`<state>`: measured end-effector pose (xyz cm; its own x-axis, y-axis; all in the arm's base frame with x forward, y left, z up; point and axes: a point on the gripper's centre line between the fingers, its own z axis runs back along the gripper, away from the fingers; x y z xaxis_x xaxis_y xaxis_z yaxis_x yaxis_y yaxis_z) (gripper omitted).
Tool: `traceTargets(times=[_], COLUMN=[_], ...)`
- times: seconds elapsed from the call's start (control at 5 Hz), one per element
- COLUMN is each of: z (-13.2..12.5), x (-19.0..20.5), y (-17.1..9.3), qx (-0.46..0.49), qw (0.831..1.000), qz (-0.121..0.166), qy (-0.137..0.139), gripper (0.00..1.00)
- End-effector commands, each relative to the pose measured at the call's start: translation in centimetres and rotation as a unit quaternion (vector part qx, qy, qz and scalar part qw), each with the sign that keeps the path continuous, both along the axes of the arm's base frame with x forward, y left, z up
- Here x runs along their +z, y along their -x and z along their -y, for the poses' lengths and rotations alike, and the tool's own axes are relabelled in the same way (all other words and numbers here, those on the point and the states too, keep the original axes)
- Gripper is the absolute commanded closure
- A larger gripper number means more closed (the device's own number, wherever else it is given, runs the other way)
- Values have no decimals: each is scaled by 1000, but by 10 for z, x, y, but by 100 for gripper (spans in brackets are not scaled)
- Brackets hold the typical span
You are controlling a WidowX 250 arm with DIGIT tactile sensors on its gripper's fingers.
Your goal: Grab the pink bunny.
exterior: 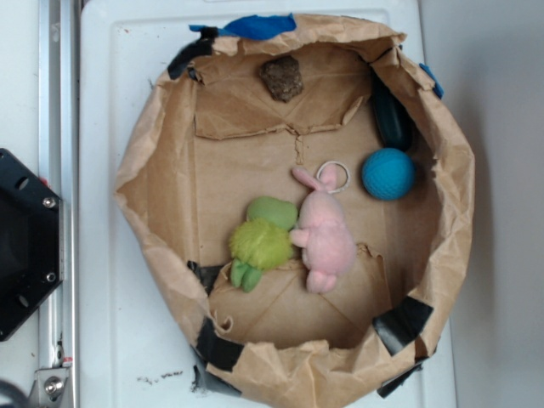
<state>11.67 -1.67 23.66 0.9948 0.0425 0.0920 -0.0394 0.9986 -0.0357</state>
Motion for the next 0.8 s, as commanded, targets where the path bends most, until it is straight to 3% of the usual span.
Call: traceTargets(times=[0.0, 0.2, 0.4, 0.6], z=[0, -9, -14, -10], x=[0, -6, -11, -22], y=[0, -48, -76, -89], qx=[0, -21, -54, -149], qw=[1000, 1000, 998, 988], qz=[0, 8, 19, 13], qy=[0, 12, 23, 40], gripper=[0, 0, 0, 0])
